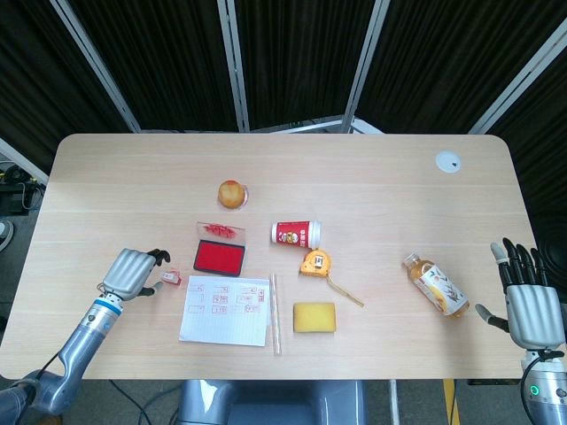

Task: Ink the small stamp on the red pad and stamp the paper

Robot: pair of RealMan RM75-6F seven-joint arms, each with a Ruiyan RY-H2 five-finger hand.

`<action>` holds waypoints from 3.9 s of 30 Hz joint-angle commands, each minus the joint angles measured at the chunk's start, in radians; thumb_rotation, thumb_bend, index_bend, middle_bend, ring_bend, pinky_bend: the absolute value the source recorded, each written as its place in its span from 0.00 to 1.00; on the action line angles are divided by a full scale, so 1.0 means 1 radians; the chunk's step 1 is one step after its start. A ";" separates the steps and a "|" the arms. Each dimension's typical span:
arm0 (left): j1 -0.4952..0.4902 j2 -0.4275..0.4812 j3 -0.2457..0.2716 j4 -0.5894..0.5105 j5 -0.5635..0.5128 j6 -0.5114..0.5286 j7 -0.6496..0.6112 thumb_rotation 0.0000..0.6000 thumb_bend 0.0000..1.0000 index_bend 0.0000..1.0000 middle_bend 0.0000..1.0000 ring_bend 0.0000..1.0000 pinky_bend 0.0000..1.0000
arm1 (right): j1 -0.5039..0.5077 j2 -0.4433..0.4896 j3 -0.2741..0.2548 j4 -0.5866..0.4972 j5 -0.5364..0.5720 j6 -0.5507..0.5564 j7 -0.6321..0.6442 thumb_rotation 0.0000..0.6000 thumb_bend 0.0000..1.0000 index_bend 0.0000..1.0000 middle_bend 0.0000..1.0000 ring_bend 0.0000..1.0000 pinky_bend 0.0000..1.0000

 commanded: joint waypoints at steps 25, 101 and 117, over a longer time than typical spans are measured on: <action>-0.030 -0.055 0.014 0.057 -0.012 -0.013 0.026 1.00 0.25 0.47 0.47 0.84 0.90 | 0.008 -0.008 0.006 0.017 0.023 -0.018 0.001 1.00 0.00 0.00 0.00 0.00 0.00; -0.298 -0.164 -0.118 0.054 -0.284 -0.221 0.146 1.00 0.37 0.57 0.55 0.85 0.90 | 0.011 0.007 0.036 0.015 0.110 -0.048 -0.004 1.00 0.00 0.00 0.00 0.00 0.00; -0.311 -0.240 -0.094 0.180 -0.279 -0.243 0.108 1.00 0.38 0.59 0.56 0.85 0.90 | 0.018 -0.001 0.043 0.032 0.128 -0.060 -0.008 1.00 0.00 0.00 0.00 0.00 0.00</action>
